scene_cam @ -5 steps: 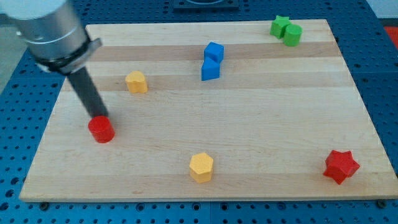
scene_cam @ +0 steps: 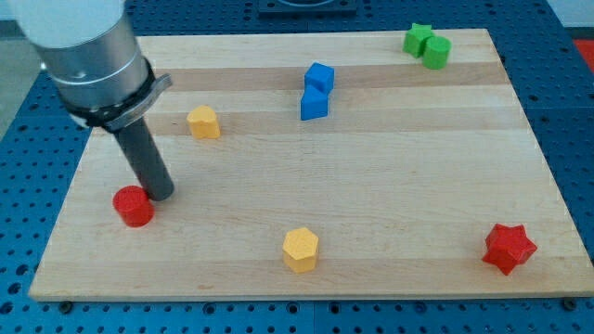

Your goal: Move the red circle to the bottom left corner

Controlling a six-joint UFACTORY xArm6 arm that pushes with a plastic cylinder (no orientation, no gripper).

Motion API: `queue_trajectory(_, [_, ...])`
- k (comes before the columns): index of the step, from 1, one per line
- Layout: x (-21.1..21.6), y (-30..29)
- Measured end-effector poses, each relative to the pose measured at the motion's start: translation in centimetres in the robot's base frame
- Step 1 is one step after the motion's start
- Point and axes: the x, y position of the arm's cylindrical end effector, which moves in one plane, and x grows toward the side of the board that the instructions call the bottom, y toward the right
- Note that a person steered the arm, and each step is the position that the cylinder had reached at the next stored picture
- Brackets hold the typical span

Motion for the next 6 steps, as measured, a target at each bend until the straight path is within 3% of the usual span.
queue_trajectory(3, [2.2, -4.7])
queue_trajectory(6, [3.7, -5.6])
